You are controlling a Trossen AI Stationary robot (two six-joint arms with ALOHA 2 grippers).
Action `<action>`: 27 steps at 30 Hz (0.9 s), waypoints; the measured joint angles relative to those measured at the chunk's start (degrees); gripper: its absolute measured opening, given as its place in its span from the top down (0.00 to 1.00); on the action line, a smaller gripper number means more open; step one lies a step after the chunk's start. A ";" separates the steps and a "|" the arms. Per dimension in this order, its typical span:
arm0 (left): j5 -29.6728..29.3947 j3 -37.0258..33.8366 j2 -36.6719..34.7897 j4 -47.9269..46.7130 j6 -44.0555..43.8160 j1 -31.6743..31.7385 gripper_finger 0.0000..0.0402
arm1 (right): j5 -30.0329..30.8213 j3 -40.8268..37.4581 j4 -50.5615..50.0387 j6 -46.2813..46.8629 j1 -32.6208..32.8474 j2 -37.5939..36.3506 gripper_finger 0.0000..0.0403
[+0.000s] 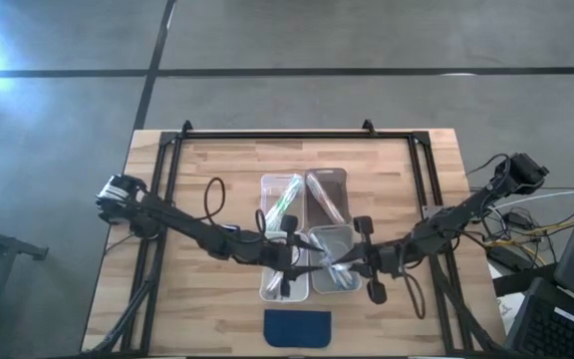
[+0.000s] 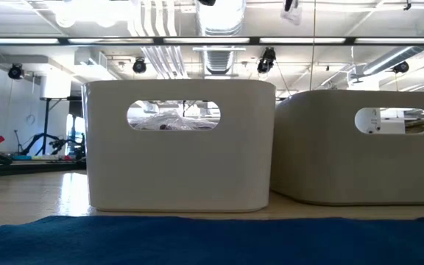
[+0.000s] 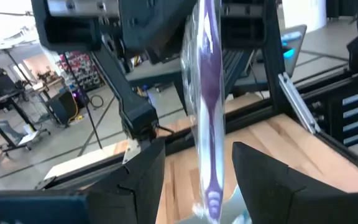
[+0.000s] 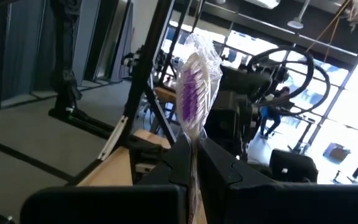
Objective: Pick & Place Toothbrushes
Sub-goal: Put the violet toothbrush into the white bin
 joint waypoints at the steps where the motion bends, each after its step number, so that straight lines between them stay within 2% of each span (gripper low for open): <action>1: 0.02 0.24 0.28 -0.35 -0.03 0.00 0.52 | -0.01 0.00 0.26 -0.22 0.05 0.00 0.97; 7: 2.85 2.41 2.33 -0.05 -0.07 0.00 0.52 | -0.01 0.00 0.72 -1.01 0.10 0.00 0.98; 17: 2.84 6.30 5.24 -0.14 1.29 0.20 0.54 | -0.03 -0.07 0.82 -0.97 0.10 0.07 0.97; 21: 2.81 6.48 5.53 -0.22 1.28 0.31 0.61 | -0.03 -0.15 0.78 -0.94 0.10 0.07 0.98; 27: 2.80 6.48 5.53 -0.33 1.22 0.37 0.77 | -0.03 -0.15 0.76 -0.81 0.10 0.07 0.97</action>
